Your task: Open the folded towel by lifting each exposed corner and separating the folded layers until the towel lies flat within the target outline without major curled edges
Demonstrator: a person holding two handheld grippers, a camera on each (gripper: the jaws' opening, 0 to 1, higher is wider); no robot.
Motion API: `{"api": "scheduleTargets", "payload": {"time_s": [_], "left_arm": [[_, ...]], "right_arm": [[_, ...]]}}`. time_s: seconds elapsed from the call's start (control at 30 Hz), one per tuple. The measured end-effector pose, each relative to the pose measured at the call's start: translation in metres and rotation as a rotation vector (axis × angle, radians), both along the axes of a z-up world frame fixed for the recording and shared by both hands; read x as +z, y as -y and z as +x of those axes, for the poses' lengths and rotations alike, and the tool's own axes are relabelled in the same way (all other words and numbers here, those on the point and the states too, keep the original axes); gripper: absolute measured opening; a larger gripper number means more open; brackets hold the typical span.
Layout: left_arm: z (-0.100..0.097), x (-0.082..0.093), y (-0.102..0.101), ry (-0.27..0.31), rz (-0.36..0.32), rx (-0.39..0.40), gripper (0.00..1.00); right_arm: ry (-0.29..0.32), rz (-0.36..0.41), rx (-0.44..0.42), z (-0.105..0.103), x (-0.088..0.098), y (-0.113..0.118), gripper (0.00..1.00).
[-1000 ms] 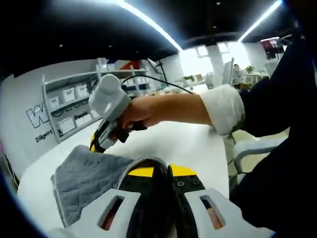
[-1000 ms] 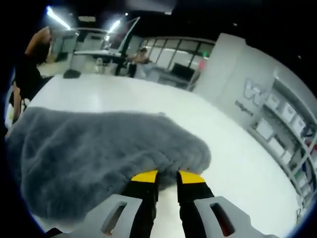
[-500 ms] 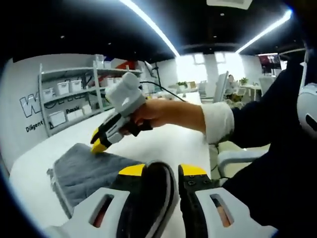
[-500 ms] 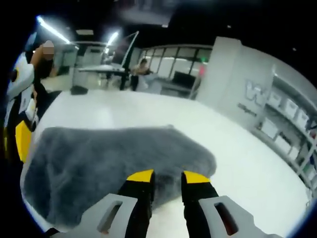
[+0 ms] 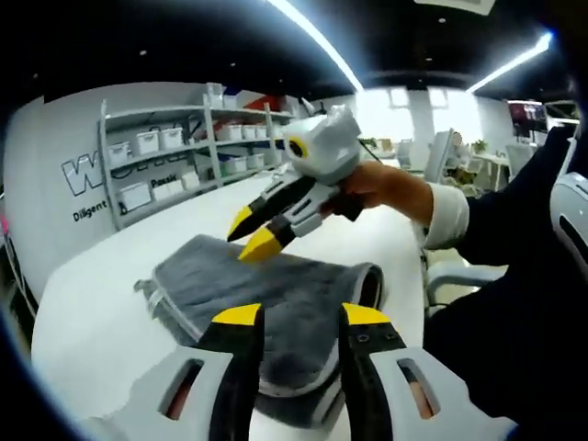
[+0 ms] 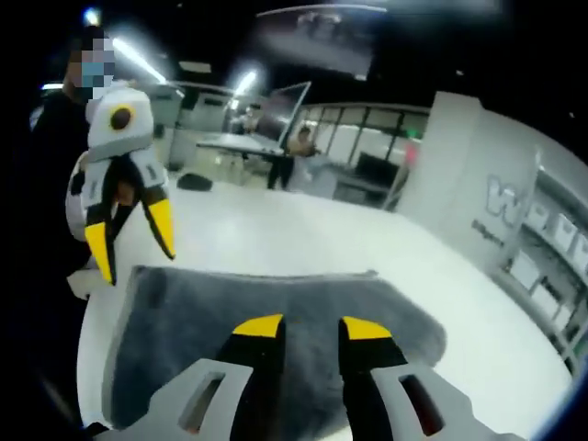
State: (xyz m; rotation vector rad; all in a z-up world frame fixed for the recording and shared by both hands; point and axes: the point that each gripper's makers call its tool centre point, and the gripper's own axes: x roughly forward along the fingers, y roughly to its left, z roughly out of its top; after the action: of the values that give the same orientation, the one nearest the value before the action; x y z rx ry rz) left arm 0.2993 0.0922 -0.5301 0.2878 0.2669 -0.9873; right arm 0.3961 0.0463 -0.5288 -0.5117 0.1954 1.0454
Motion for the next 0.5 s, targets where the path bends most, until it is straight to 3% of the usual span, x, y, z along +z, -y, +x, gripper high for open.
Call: {"api": "scheduleTargets", "payload": {"time_s": [0.4,0.5], "left_arm": [[0.001,-0.022,-0.035,-0.118,0.057,0.014,0.36],[-0.001,-0.025,-0.037,-0.129,0.059,0.002,0.36]], "right_arm": [[-0.020,-0.041,0.206,-0.072,-0.011,-0.038,0.25],[-0.021,-0.058,0.228,-0.077,-0.017,-0.045,0.25]]}}
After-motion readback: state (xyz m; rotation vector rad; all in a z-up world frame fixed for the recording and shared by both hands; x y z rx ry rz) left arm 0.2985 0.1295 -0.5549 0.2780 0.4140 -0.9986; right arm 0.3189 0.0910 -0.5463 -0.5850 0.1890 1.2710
